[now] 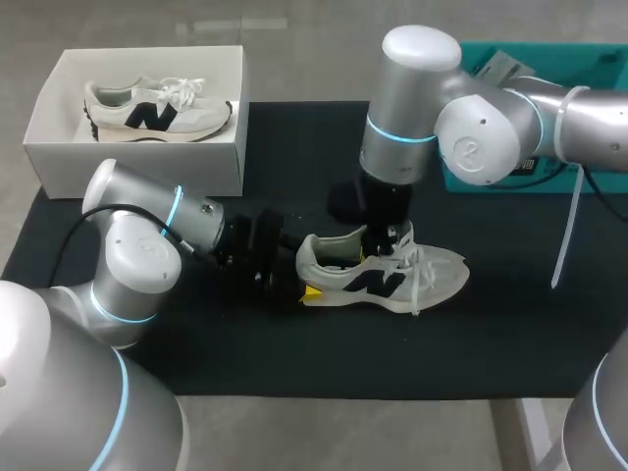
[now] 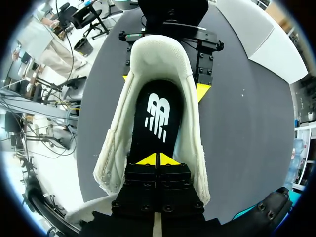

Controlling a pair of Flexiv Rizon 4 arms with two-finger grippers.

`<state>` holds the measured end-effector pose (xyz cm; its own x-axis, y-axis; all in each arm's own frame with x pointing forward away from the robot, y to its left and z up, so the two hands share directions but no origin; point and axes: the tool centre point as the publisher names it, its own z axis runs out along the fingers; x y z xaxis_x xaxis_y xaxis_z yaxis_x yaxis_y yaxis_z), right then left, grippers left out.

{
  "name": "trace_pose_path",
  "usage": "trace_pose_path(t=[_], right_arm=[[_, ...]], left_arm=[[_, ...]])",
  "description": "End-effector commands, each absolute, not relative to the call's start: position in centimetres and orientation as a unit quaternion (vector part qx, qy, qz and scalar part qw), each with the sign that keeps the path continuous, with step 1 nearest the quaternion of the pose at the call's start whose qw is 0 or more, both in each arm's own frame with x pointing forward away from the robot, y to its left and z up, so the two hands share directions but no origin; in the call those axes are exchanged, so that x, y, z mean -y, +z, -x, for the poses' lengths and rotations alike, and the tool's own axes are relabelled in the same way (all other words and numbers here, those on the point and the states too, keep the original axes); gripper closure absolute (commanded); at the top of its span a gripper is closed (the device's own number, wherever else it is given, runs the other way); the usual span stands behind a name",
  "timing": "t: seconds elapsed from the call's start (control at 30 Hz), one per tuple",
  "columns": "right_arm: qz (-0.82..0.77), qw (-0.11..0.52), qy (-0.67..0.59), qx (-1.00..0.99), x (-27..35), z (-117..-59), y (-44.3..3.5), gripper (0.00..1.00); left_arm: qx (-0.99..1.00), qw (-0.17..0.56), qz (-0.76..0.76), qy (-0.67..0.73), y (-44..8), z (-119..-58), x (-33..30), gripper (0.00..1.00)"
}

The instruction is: Take the shoe out of the shoebox, open the shoe tongue, remove and reinsert the insole, then place the shoe into the shoebox

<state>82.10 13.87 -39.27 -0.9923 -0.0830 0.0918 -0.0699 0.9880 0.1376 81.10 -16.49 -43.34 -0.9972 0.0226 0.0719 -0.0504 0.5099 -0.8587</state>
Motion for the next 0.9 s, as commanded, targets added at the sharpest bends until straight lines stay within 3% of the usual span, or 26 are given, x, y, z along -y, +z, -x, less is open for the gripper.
trace_pose_path(t=[0.03, 0.23, 0.57, 0.9], right_arm=[[-0.037, 0.034, -0.059, 0.997, -14.0, -81.8, -40.0, 0.87], [-0.029, 0.016, -0.052, 0.998, -13.5, -82.1, -40.1, 0.71], [-0.022, -0.004, -0.040, 0.999, -13.4, -83.0, -39.5, 0.69], [-0.018, 0.043, -0.050, 0.998, -13.8, -82.6, -42.8, 0.65]], left_arm=[[0.869, 0.037, -0.008, 0.494, -43.6, -81.3, 16.5, 1.00], [0.869, 0.037, -0.008, 0.494, -43.6, -81.3, 16.5, 1.00], [0.869, 0.037, -0.008, 0.494, -43.6, -81.3, 16.5, 1.00], [0.869, 0.037, -0.008, 0.494, -43.6, -81.3, 16.5, 1.00]])
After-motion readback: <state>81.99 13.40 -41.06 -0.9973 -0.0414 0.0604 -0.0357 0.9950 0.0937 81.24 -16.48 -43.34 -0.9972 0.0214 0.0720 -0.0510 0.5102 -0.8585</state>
